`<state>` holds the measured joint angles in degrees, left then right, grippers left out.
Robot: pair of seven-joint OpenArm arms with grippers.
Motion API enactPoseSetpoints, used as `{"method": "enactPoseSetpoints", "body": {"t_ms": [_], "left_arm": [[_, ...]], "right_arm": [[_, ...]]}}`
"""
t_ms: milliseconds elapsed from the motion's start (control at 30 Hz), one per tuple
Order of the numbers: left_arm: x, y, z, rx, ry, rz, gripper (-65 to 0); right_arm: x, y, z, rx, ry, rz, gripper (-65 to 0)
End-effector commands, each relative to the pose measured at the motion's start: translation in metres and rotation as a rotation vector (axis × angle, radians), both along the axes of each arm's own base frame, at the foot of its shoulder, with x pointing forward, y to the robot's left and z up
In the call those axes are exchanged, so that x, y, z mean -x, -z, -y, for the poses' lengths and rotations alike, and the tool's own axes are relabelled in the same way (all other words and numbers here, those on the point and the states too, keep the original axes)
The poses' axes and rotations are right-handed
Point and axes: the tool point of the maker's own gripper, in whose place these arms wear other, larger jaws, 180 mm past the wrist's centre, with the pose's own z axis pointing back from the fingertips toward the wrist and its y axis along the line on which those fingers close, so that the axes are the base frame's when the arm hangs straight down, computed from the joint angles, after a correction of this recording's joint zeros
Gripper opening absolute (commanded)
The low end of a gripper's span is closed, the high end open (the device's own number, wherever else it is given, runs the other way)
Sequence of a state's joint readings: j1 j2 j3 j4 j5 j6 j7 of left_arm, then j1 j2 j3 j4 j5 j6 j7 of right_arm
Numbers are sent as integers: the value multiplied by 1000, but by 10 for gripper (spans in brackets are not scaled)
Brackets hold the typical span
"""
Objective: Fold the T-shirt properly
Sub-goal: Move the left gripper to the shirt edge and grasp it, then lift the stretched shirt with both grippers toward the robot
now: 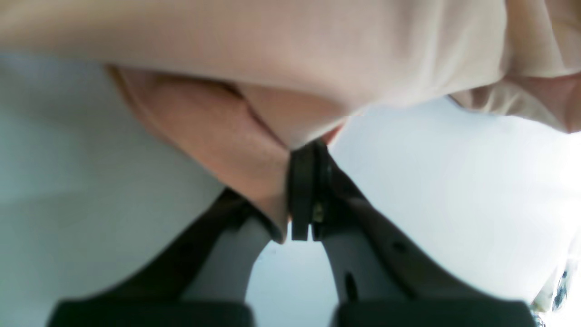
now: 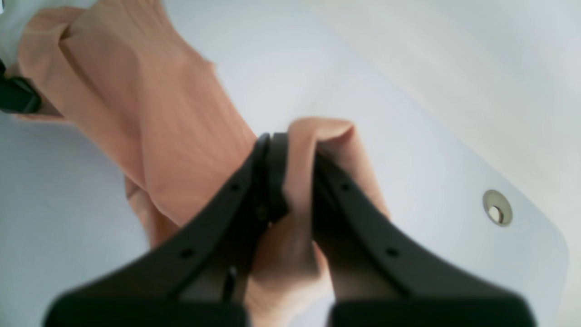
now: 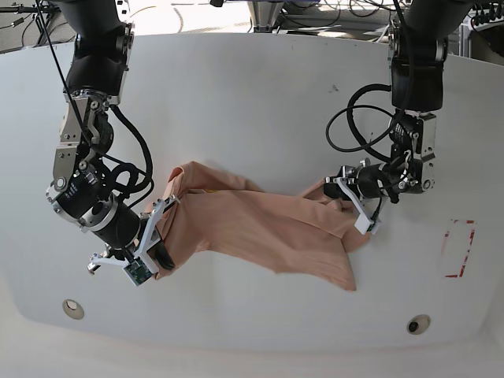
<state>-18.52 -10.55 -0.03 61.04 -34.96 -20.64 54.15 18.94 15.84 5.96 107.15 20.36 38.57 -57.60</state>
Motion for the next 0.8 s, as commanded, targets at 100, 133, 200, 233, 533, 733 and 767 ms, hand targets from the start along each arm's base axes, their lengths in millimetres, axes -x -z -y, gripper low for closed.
{"method": "enactPoseSetpoints", "body": {"t_ms": [100, 133, 200, 233, 533, 733, 767], "left_arm": [[-19, -46, -54, -102, -95, 131, -650], [-23, -58, -60, -111, -114, 164, -650], [-29, -78, -74, -131, -142, 220, -650], [-31, -91, -82, -145, -151, 256, -650], [-46, -176, -129, -201, -257, 462, -650], [-51, -240, -159, -207, -352, 599, -650], [-51, -254, -164, -206, -372, 634, -650]], "right_arm": [[-7, -22, 11, -25, 29, 63, -648], [-7, -22, 15, -29, 41, 64, -648], [-9, -21, 21, -37, 58, 58, -648], [-12, -22, 24, -42, 66, 58, -648], [-35, -31, 46, -32, 104, 50, -648], [-53, -43, 60, -36, 130, 50, -648], [-57, -48, 62, -38, 134, 55, -648]]}}
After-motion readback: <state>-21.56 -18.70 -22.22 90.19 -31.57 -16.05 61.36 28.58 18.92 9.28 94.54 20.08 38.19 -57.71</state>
